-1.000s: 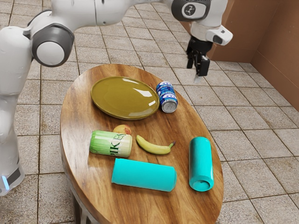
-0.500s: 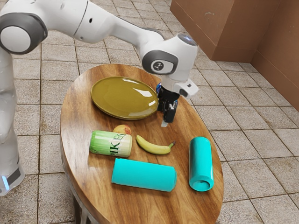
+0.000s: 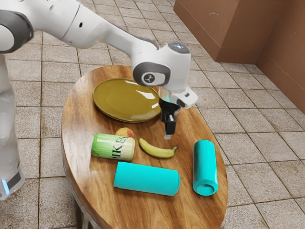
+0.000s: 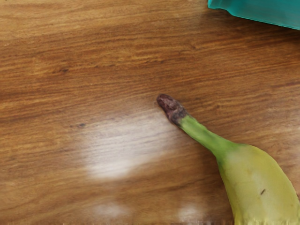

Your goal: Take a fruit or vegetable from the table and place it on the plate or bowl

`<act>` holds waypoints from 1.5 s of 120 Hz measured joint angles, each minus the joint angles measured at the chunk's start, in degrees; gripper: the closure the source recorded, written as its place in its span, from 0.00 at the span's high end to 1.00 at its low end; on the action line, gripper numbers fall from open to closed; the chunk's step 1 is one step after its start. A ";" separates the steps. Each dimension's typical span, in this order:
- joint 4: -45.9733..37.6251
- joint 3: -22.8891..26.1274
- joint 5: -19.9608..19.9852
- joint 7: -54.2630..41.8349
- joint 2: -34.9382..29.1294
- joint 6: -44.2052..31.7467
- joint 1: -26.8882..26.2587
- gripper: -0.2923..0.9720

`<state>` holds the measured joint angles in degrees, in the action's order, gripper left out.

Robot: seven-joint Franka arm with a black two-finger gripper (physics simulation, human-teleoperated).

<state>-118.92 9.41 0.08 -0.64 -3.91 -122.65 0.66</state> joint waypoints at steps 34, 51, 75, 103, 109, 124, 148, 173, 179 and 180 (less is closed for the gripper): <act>-2.19 1.07 0.01 -0.01 -0.96 -0.93 -2.76 0.77; -3.31 1.45 0.01 0.01 -0.91 -1.72 -2.51 0.77; -5.19 1.66 0.03 0.07 -0.97 -2.35 -2.87 0.77; -5.54 1.67 0.07 0.14 -0.18 -3.01 -2.79 0.77; -5.55 1.67 0.08 0.17 0.17 -3.21 -2.81 0.77; -5.55 1.74 0.16 0.24 1.18 -3.90 -2.78 0.77; -5.55 1.76 0.76 0.33 2.20 -4.55 -2.84 0.77; -5.61 1.76 1.04 0.40 2.64 -5.14 -2.87 0.77; -5.63 1.76 1.08 0.41 2.68 -5.27 -2.87 0.76; -5.63 1.76 1.08 0.41 2.68 -5.29 -2.87 0.76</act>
<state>-124.55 11.16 1.16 -0.23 -1.22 -127.94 -2.21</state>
